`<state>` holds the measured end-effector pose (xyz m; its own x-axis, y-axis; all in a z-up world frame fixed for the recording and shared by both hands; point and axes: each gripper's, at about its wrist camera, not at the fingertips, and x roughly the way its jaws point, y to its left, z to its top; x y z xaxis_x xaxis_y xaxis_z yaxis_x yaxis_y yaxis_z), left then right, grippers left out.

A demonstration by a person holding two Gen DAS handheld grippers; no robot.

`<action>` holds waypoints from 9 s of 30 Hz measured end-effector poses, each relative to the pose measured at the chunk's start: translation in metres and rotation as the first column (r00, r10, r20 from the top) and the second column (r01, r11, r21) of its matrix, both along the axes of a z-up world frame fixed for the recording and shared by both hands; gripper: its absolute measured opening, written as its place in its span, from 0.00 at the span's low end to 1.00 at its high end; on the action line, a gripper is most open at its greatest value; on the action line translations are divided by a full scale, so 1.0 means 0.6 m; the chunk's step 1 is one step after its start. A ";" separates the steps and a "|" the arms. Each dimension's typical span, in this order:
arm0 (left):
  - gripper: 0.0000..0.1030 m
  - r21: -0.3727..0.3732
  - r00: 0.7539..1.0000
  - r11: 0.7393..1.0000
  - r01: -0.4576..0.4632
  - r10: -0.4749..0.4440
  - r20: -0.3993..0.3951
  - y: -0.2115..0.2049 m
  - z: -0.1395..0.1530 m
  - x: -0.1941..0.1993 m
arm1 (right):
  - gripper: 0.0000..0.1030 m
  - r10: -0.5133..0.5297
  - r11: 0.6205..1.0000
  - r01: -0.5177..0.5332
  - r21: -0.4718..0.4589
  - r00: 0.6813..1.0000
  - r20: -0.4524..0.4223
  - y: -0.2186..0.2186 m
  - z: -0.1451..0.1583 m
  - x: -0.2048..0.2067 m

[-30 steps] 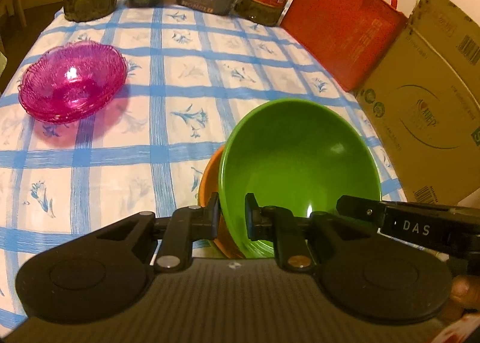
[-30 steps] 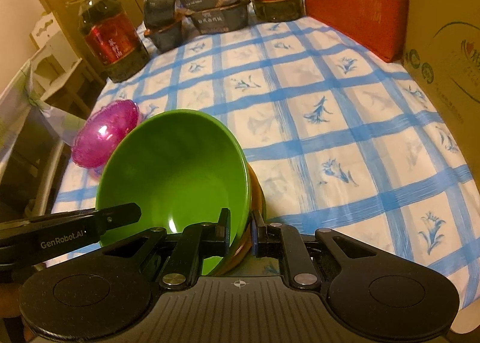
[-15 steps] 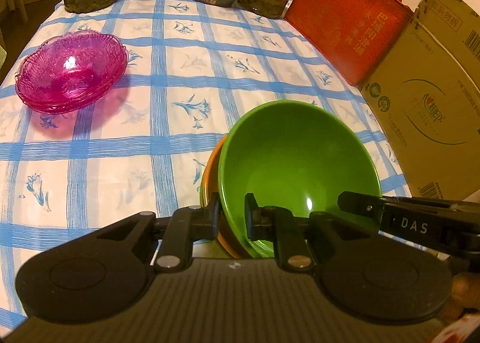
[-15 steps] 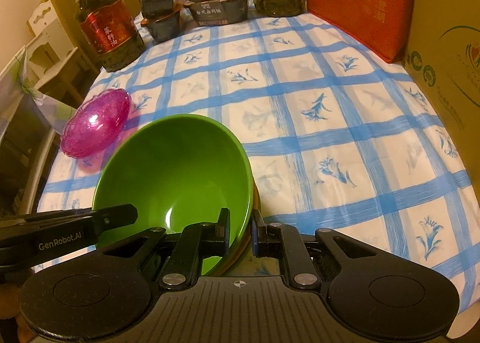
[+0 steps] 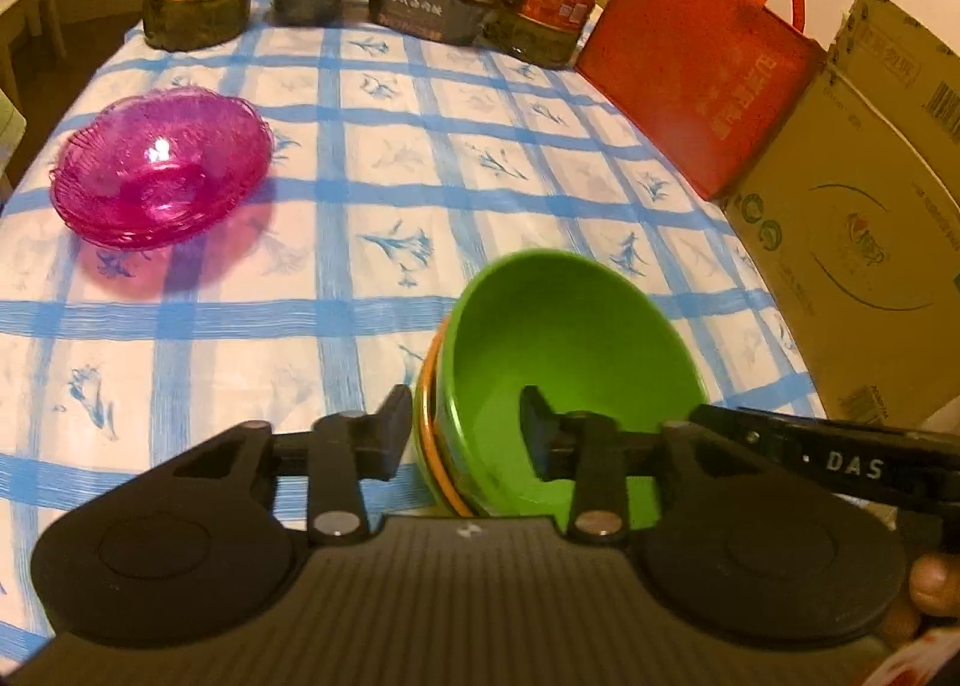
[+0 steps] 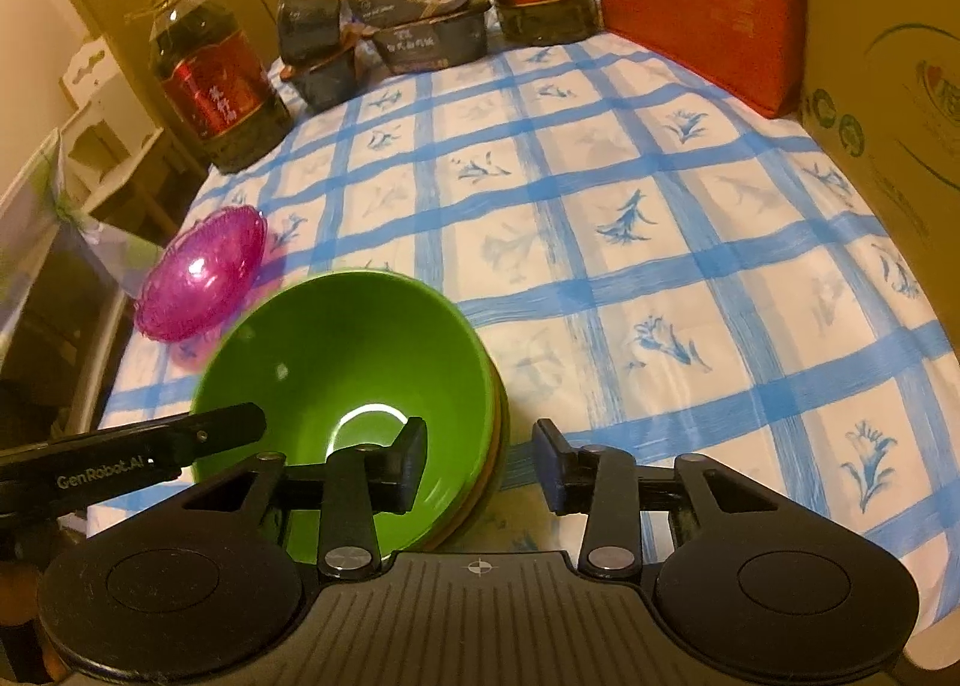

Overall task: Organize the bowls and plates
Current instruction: 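Open both tools and release the green bowl rim, then withdraw both tools from the bowl stack, then move both tools back to the rim of the nested bowl stack, then close both tools on the rim of the bowl stack, then lift the bowl stack with both tools and carry it over the pink plates, then lower the bowl stack onto the pink plate stack with both tools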

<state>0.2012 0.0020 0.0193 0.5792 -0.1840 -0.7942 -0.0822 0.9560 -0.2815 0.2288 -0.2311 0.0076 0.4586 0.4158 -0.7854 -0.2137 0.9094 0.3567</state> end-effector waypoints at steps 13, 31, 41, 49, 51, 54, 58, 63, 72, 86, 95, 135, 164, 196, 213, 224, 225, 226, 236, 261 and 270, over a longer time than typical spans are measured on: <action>0.35 -0.068 0.997 0.995 -0.075 0.076 0.010 0.034 0.010 -0.047 | 0.42 -0.063 0.995 0.064 0.075 0.998 -0.016 -0.022 0.007 -0.035; 0.45 -0.089 0.995 0.991 -0.101 0.100 -0.020 0.018 0.009 -0.139 | 0.59 -0.078 0.995 0.078 0.060 0.997 -0.015 -0.032 0.017 -0.123; 0.64 -0.082 0.994 0.990 -0.112 0.112 0.000 0.019 0.018 -0.158 | 0.60 -0.078 0.995 0.079 0.061 0.997 -0.018 -0.037 0.018 -0.137; 0.74 -0.066 0.992 0.990 -0.121 0.123 0.025 0.018 0.023 -0.169 | 0.60 -0.085 0.996 0.086 0.039 0.996 -0.014 -0.043 0.019 -0.146; 0.77 -0.064 0.991 0.991 -0.121 0.124 0.040 0.017 0.025 -0.170 | 0.60 -0.085 0.996 0.085 0.025 0.996 -0.010 -0.043 0.019 -0.148; 0.78 -0.039 0.991 0.992 -0.121 0.123 0.051 0.015 0.026 -0.171 | 0.60 -0.085 0.996 0.085 0.014 0.996 -0.007 -0.044 0.019 -0.149; 0.81 -0.013 0.991 0.993 -0.119 0.120 0.057 0.014 0.024 -0.170 | 0.61 -0.087 0.996 0.087 0.011 0.996 -0.009 -0.045 0.018 -0.146; 0.84 0.000 0.993 0.994 -0.106 0.106 0.052 0.014 0.021 -0.166 | 0.61 -0.087 0.996 0.087 0.011 0.996 -0.009 -0.045 0.017 -0.145; 0.88 -0.011 0.995 0.995 -0.096 0.096 0.024 0.018 0.031 -0.139 | 0.61 -0.091 0.996 0.091 0.016 0.996 0.001 -0.046 0.024 -0.133; 0.88 0.001 0.999 0.999 -0.037 0.037 0.005 0.014 0.038 -0.062 | 0.61 -0.097 0.994 0.097 0.042 0.995 0.001 -0.038 0.034 -0.080; 0.88 -0.001 0.999 0.999 -0.033 0.033 -0.024 0.013 0.016 -0.022 | 0.61 -0.109 0.992 0.112 0.057 0.993 -0.044 -0.034 0.011 -0.047; 0.34 -0.078 0.984 0.997 0.020 -0.033 -0.174 0.011 -0.072 0.047 | 0.41 -0.091 0.994 0.100 0.045 0.981 -0.171 0.012 -0.067 0.015; 0.22 -0.015 0.984 0.998 0.056 -0.057 -0.169 0.000 -0.076 0.044 | 0.28 -0.082 0.996 0.087 0.019 0.980 -0.180 0.032 -0.077 0.016; 0.22 -0.046 0.991 0.998 -0.035 0.029 -0.128 0.089 -0.014 -0.020 | 0.27 0.006 1.000 -0.005 0.016 0.995 -0.096 0.120 -0.006 -0.021; 0.22 -0.011 0.979 0.987 -0.162 0.159 -0.130 0.225 0.002 -0.072 | 0.27 0.158 0.987 -0.157 0.022 0.983 -0.089 0.270 -0.003 -0.023; 0.21 -0.002 0.973 0.981 -0.196 0.194 -0.125 0.270 0.025 -0.058 | 0.27 0.187 0.982 -0.186 0.022 0.980 -0.073 0.323 0.018 0.001; 0.21 0.000 0.973 0.980 -0.199 0.197 -0.122 0.274 0.031 -0.054 | 0.27 0.189 0.982 -0.188 0.023 0.980 -0.069 0.327 0.023 0.004; 0.21 0.000 0.973 0.980 -0.201 0.199 -0.119 0.278 0.035 -0.049 | 0.27 0.191 0.982 -0.190 0.023 0.979 -0.065 0.332 0.027 0.008; 0.21 0.022 0.975 0.979 -0.204 0.205 -0.087 0.309 0.081 0.025 | 0.27 0.201 0.979 -0.199 0.043 0.979 -0.046 0.368 0.067 0.088; 0.22 0.045 0.956 0.967 -0.253 0.256 -0.142 0.419 0.019 0.215 | 0.27 0.244 0.970 -0.239 0.054 0.961 -0.131 0.487 -0.004 0.293; 0.22 0.035 0.946 0.963 -0.268 0.270 -0.178 0.437 -0.022 0.231 | 0.27 0.244 0.970 -0.239 0.050 0.956 -0.163 0.504 -0.044 0.315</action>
<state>0.3398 0.2640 0.0060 0.4540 -0.0321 -0.8904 -0.3847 0.8944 -0.2284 0.4176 0.0715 -0.0189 0.2053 0.5222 -0.8277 -0.3611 0.8265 0.4319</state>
